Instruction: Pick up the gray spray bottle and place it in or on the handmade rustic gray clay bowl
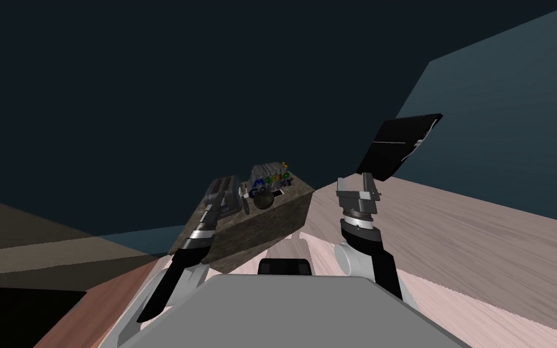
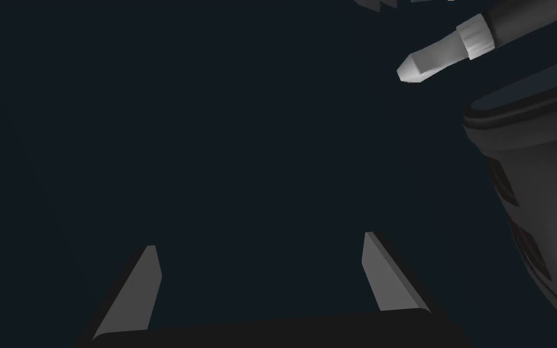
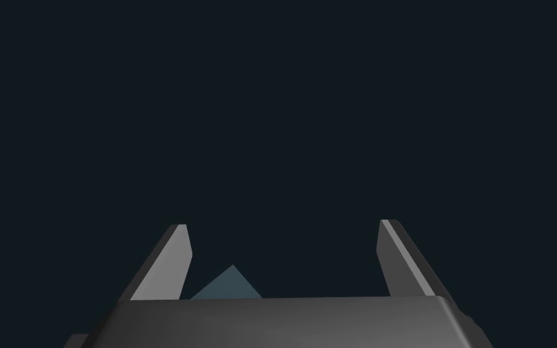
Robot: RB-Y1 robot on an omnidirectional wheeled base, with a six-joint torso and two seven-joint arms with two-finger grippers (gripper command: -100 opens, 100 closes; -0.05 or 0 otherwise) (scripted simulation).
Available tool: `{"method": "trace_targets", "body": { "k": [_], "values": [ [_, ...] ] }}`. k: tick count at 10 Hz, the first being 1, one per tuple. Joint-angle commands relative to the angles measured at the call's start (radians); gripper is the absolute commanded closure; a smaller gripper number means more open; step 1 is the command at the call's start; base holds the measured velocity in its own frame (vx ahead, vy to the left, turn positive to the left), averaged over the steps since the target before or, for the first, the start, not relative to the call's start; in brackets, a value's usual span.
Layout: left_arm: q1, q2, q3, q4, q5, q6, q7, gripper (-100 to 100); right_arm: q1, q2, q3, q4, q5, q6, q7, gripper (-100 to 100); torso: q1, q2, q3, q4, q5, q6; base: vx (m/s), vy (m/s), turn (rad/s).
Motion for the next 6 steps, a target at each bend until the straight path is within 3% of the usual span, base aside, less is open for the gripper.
{"method": "trace_targets", "body": {
  "k": [1, 6],
  "values": [
    [0.013, 0.029, 0.023, 0.012, -0.007, 0.050, -0.005, -100, 0.000, 0.000, 0.000, 0.000, 0.000, 0.000, 0.000, 0, 0.000, 0.000, 0.000, 0.000, 0.000, 0.000, 0.049, -0.076, 0.022],
    [0.083, 0.091, 0.059, 0.024, -0.034, 0.165, -0.029, -100, 0.000, 0.000, 0.000, 0.000, 0.000, 0.000, 0.000, 0, 0.000, 0.001, 0.001, 0.000, 0.000, 0.000, 0.038, -0.080, 0.008]
  ]
}}
